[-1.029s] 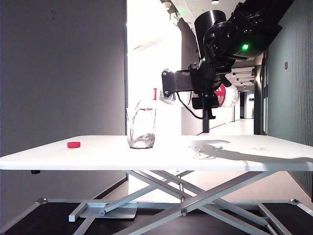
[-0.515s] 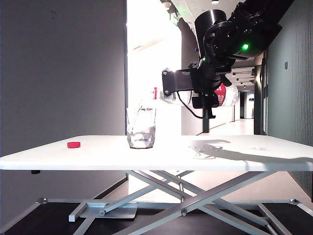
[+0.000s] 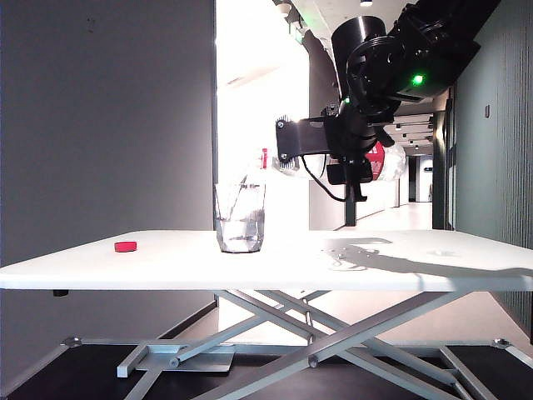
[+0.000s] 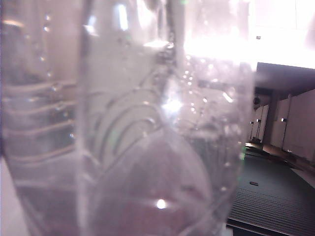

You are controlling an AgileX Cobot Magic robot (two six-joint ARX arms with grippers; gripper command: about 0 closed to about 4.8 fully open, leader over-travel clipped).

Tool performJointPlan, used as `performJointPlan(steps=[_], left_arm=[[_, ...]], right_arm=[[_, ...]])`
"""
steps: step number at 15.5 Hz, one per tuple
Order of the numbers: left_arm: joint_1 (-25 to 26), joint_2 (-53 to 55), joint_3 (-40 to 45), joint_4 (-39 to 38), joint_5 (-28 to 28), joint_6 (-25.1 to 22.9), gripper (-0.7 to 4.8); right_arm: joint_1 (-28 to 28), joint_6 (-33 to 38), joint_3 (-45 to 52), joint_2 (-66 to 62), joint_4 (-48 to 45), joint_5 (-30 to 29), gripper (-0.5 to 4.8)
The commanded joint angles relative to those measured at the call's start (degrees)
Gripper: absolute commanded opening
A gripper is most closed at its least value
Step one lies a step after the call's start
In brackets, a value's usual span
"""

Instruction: Pick up the mineral water bottle on the table and pour water into the mug until it's half full.

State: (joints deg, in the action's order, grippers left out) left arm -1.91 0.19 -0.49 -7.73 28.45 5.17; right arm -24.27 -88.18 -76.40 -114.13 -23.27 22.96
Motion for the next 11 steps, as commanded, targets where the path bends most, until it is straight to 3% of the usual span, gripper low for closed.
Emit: performJointPlan(steps=[1,3,5,10,11], left_arm=[[-0.1,0.0,-0.1,-0.3,0.3,-0.2,-0.05],[-0.1,0.0,-0.1,-0.3,0.3,-0.2,-0.05],[-0.1,0.0,-0.1,-0.3,0.3,-0.2,-0.05],[-0.1,0.0,-0.1,-0.3,0.3,-0.2,-0.05],[-0.1,0.0,-0.1,-0.3,0.3,-0.2,-0.05]], right_arm=[[-0.1,-0.1,-0.9,1.0,-4.0,0.5,2.37],[-0.1,0.3,-0.9,1.0,-4.0,0.5,2.37],[-0.1,5.2,-0.9,1.0,-3.8,0.5,2.37],[-0.1,25.8,-0.8,1.0,-0.4,-0.8,2.37],[-0.1,33.0,-0.8,1.0,0.4,-3.3,2.37]])
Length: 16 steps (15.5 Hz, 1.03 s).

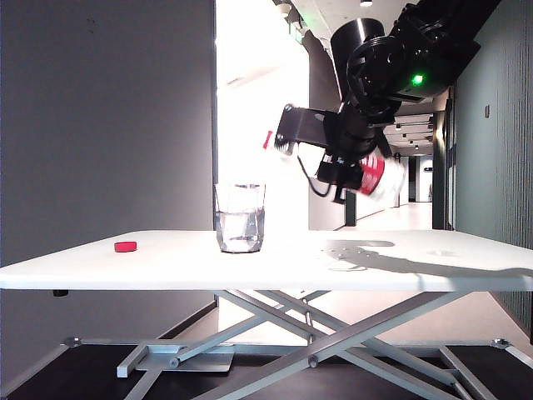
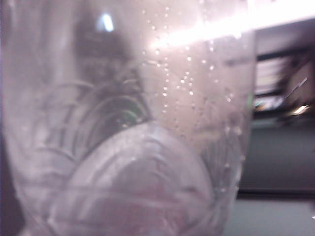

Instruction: Pick up the mineral water bottle on the table and pour water into the mug until it's half full.

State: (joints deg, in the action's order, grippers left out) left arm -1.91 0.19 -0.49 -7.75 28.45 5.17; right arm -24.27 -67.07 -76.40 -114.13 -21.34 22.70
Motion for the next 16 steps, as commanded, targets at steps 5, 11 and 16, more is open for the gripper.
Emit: performJointPlan(steps=[5,11,16], left_arm=[[-0.1,0.0,-0.1,-0.3,0.3,-0.2,-0.05],[-0.1,0.0,-0.1,-0.3,0.3,-0.2,-0.05],[-0.1,0.0,-0.1,-0.3,0.3,-0.2,-0.05]], right_arm=[[0.7,44.6,-0.7,1.0,-3.3,-10.6,2.41],[8.3,60.6,5.2,0.6,-20.3,-30.6,2.47],[14.0,63.0,10.2,-3.2,-31.8,-45.9,2.52]])
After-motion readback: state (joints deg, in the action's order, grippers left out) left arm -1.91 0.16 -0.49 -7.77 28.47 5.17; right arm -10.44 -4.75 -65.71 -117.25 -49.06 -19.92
